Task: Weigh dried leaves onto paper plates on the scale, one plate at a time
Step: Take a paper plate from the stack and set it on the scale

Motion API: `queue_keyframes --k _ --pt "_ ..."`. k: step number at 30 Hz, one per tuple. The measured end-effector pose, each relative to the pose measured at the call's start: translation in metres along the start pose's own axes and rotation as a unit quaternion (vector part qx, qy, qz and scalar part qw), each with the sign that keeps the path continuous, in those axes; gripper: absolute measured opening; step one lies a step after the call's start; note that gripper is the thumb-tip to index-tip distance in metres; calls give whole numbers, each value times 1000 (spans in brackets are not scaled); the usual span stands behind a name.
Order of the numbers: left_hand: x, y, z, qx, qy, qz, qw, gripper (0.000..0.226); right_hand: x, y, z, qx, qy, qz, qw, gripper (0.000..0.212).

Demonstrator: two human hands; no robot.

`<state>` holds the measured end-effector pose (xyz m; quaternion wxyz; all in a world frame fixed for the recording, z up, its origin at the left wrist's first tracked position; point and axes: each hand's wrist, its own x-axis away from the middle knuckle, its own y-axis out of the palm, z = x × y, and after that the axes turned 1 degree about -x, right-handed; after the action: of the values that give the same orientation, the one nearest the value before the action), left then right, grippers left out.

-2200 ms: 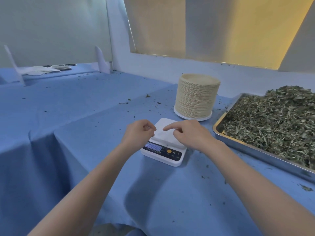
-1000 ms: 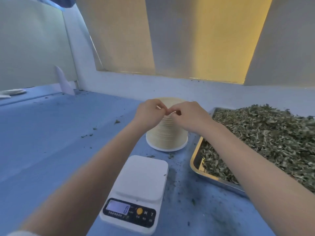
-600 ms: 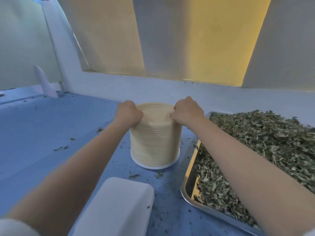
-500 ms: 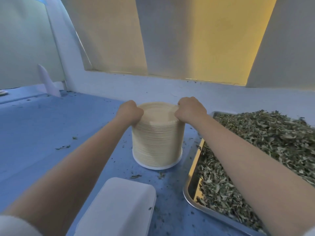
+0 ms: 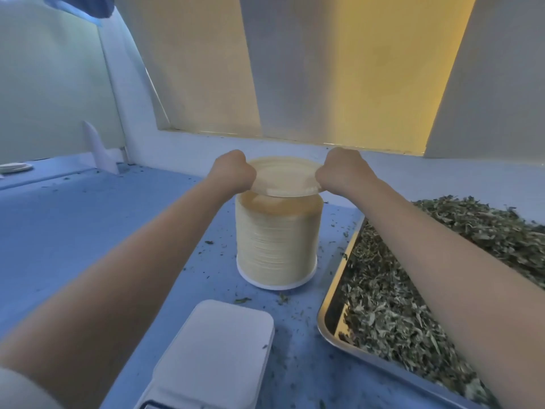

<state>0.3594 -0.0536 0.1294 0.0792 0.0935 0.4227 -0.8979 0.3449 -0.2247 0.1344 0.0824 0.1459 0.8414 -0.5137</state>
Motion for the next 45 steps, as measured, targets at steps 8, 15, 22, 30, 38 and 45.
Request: queue_keyframes --k 8,15,22,30,38,45 --pt "94 -41 -51 227 -24 -9 973 33 106 5 -11 -82 -88 -6 993 26" --pt "163 -21 -115 211 -78 -29 974 28 168 59 -10 -49 -80 -78 993 23" --pt "168 8 -147 164 -136 -55 976 33 175 110 -7 -40 -41 -154 986 14" --pt "157 41 -167 124 -166 -58 977 57 171 133 5 -2 -13 -163 987 15" --pt "152 26 -160 88 -130 -29 987 66 166 127 -9 -24 -44 -90 995 54" --pt "160 5 -144 57 -52 6 997 57 172 120 -34 -80 -116 -81 987 46"
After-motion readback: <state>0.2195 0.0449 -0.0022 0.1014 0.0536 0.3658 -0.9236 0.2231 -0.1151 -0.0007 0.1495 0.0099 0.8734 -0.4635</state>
